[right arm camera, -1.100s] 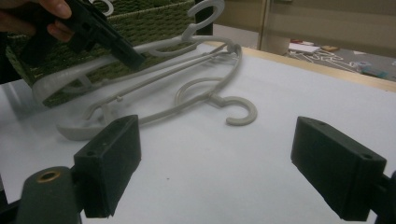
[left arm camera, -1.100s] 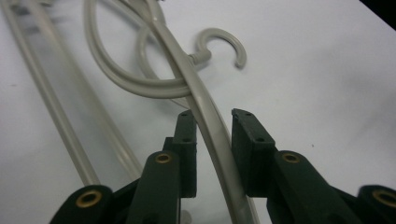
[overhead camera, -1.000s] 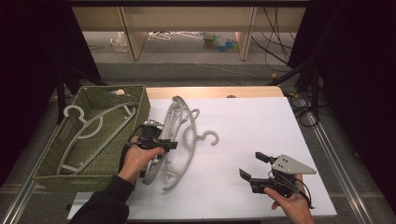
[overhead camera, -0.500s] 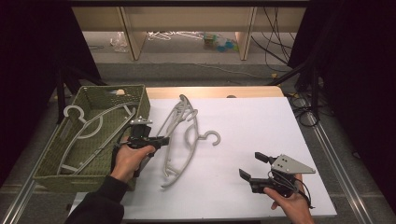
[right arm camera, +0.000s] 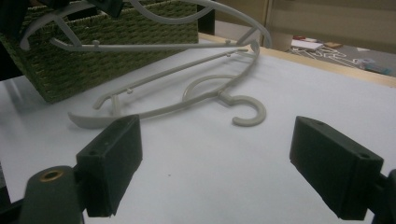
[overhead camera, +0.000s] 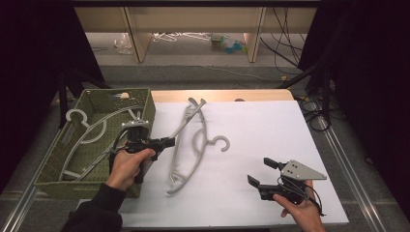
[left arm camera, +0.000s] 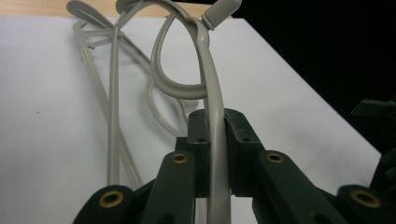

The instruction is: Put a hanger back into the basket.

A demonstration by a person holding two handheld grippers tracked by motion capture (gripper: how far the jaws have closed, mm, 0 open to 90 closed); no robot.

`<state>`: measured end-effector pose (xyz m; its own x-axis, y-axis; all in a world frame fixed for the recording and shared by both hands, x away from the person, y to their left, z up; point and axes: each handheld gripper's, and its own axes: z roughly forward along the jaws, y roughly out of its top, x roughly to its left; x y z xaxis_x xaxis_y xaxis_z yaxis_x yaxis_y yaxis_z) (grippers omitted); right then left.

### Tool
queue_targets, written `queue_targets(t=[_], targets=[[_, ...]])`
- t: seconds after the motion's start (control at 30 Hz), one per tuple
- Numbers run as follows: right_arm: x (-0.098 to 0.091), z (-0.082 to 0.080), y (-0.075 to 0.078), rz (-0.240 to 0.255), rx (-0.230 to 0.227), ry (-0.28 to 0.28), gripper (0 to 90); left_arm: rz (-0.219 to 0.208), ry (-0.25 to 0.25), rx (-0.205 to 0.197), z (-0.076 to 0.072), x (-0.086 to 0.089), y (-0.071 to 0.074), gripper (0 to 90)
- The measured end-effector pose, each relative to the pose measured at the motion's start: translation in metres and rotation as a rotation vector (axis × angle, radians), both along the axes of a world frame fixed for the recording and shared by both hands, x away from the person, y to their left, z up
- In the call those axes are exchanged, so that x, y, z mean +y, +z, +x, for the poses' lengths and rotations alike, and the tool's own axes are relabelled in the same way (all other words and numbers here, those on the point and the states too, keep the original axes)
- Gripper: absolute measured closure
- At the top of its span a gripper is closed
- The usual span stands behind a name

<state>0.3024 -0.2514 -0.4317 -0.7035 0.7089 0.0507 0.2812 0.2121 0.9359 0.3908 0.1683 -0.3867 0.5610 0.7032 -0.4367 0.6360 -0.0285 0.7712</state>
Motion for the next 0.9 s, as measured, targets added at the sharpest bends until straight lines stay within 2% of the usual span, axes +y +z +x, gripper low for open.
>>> queue_targets(t=[0.03,0.07,0.13,0.27,0.4,0.5,0.53,0.63,0.67,0.7,0.73,0.77,0.8,0.87,0.9], targets=[[0.001,0.001,-0.001,0.019,-0.003,0.009,18.1,0.005,-0.007,-0.005,0.0,0.0,0.001,81.1],[0.001,0.0,-0.001,0.005,0.0,0.0,18.1,0.001,0.001,-0.009,0.0,0.0,0.003,81.1],[0.001,0.001,-0.002,0.02,0.007,0.01,18.1,-0.009,-0.005,-0.013,0.0,0.002,0.005,81.1],[0.0,0.0,-0.001,0.004,0.005,0.0,18.2,-0.03,0.0,-0.036,-0.001,0.005,0.013,81.1],[-0.001,0.001,0.001,0.004,0.002,-0.003,18.2,-0.056,0.002,-0.055,-0.003,0.016,0.024,80.9],[-0.002,-0.001,0.0,-0.001,0.019,-0.01,18.2,-0.073,0.023,-0.079,-0.006,0.027,0.036,81.0],[-0.001,0.0,0.0,0.017,0.015,0.0,18.2,-0.076,0.026,-0.091,-0.007,0.031,0.039,81.0],[-0.001,0.0,0.0,0.012,0.011,-0.004,18.2,-0.089,0.046,-0.107,-0.01,0.045,0.047,81.0],[-0.001,0.0,0.0,0.014,0.016,-0.001,18.2,-0.089,0.069,-0.122,-0.013,0.058,0.05,81.0],[-0.001,0.0,0.0,0.014,0.016,-0.001,18.2,-0.089,0.069,-0.122,-0.013,0.058,0.05,81.0],[-0.002,0.001,0.0,0.007,-0.015,-0.01,18.2,-0.085,0.084,-0.128,-0.015,0.065,0.051,81.0],[-0.002,0.001,0.0,0.007,-0.015,-0.01,18.2,-0.08,0.095,-0.132,-0.018,0.072,0.051,81.0],[-0.002,0.0,0.0,0.003,0.015,-0.009,18.2,-0.076,0.105,-0.134,-0.019,0.079,0.051,81.0],[-0.001,0.0,0.0,0.013,0.013,-0.002,18.2,-0.081,0.125,-0.136,-0.023,0.093,0.051,81.0],[-0.001,0.0,0.0,0.011,0.013,-0.003,18.2,-0.081,0.144,-0.143,-0.026,0.105,0.052,81.0]])
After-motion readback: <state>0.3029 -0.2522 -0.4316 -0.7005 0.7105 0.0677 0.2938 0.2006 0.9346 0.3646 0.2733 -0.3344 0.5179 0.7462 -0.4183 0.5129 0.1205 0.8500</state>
